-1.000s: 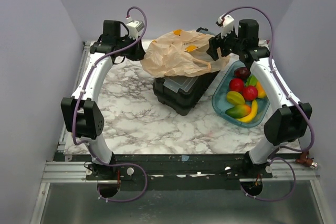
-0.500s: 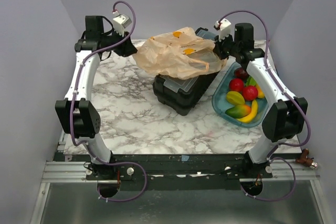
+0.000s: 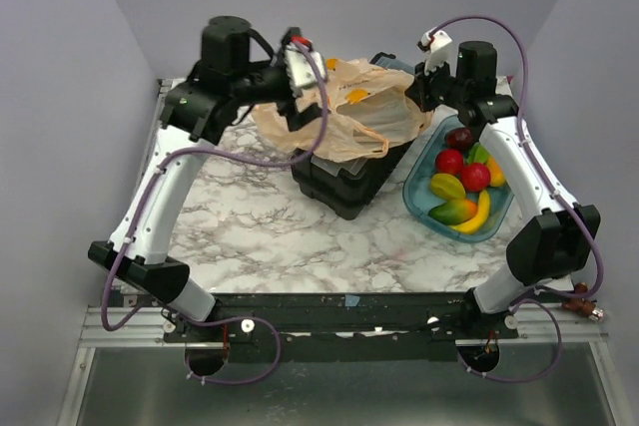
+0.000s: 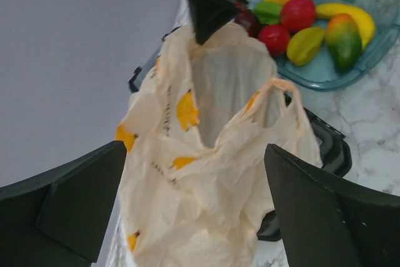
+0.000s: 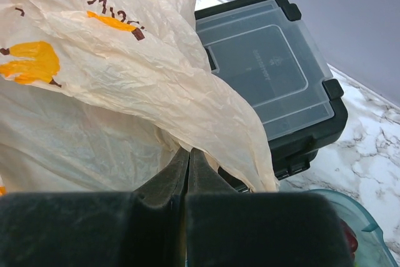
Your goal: Place the fake fruits into the plastic bag and tie a complex knot
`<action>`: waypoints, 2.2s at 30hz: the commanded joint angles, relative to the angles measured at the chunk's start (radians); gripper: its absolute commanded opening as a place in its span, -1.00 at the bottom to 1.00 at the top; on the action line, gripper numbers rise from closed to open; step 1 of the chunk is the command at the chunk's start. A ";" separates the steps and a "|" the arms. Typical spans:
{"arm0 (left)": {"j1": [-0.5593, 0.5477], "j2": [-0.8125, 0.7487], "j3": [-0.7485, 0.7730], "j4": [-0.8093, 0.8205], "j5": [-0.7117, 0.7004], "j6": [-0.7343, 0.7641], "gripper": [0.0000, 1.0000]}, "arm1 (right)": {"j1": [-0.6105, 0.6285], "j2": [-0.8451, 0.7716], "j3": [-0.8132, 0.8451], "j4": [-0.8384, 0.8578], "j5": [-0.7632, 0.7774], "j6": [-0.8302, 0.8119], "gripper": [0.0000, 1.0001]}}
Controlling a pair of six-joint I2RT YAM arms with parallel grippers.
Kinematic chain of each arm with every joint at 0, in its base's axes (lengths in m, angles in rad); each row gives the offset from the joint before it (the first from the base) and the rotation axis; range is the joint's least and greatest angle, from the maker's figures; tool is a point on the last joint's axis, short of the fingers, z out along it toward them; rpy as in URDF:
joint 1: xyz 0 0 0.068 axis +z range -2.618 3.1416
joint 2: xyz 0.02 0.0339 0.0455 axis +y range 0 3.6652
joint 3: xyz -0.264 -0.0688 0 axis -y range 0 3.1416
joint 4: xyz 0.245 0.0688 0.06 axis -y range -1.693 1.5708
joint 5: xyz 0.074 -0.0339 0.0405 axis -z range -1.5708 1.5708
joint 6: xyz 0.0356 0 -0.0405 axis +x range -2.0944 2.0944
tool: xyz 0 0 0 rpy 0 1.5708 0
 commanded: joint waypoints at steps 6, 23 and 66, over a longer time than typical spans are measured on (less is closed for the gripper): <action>-0.258 0.189 -0.001 -0.229 -0.322 0.403 0.94 | -0.004 -0.073 -0.008 -0.009 -0.026 0.049 -0.99; -0.047 -0.561 -0.896 0.383 -0.033 0.350 -1.00 | -0.092 -0.122 -0.180 0.039 0.186 -0.142 -0.99; -0.035 -0.658 -0.600 0.404 0.103 -0.781 -1.00 | 0.544 -0.373 0.078 -0.233 -0.256 0.107 0.96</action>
